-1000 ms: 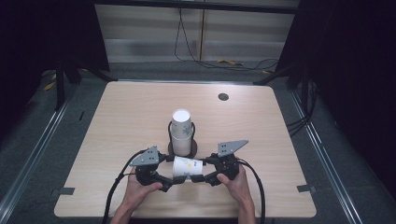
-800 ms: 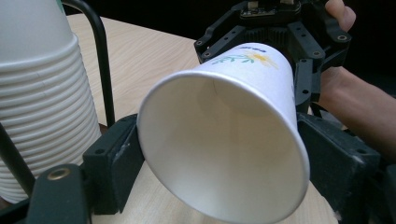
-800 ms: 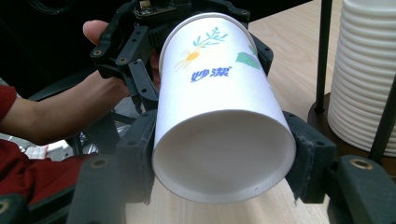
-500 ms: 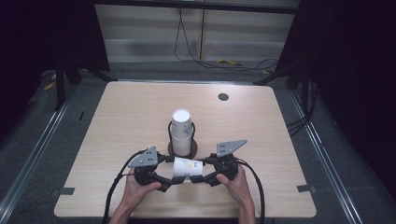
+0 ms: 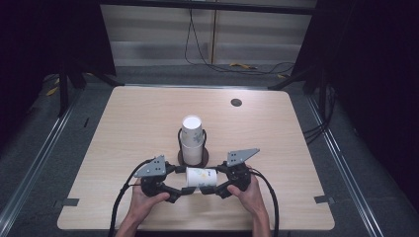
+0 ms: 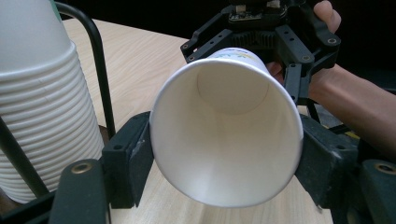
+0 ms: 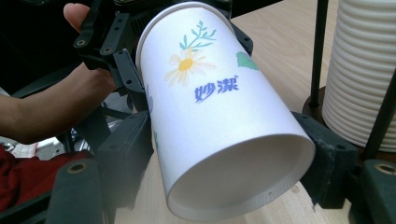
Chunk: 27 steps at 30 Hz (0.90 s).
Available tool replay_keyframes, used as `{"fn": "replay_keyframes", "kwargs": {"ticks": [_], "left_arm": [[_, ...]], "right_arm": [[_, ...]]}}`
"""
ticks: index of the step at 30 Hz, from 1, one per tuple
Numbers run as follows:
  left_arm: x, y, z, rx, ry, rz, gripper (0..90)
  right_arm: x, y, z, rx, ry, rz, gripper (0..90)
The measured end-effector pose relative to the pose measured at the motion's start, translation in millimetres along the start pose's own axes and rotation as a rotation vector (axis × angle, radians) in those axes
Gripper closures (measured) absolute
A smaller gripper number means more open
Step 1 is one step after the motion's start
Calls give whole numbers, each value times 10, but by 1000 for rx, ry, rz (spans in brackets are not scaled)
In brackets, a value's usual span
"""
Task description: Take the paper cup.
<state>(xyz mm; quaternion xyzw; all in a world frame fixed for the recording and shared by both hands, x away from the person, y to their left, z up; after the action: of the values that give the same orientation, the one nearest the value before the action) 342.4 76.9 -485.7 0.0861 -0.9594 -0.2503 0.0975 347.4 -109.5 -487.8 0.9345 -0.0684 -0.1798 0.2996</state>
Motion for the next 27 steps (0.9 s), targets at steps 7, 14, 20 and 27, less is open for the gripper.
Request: {"fn": "replay_keyframes", "kwargs": {"ticks": [7, 14, 20, 27], "left_arm": [[-8, 19, 0, 2, 13, -6, 280], [-29, 42, 5, -6, 17, -21, 279], [-35, 46, 14, -13, 25, -26, 278], [-52, 101, 26, -20, 24, -31, 278]], "right_arm": [[11, 11, 7, 4, -8, 39, 217], [32, 30, 12, 26, -16, 92, 161], [43, 64, 26, 62, -21, 140, 129], [28, 134, 27, 116, -16, 210, 127]]}}
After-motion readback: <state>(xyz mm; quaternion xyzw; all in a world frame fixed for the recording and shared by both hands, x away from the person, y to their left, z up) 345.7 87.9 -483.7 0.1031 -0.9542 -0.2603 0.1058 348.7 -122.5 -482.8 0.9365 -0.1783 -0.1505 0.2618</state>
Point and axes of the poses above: each handheld gripper's, and its own axes: y roughly backward along the jaws, z roughly out of its underside, x roughly to its right, the point moved 5 cm from there along -y, roughly forward along the jaws, and after that the axes turned 13 degrees about -x, right-handed, at the moved point
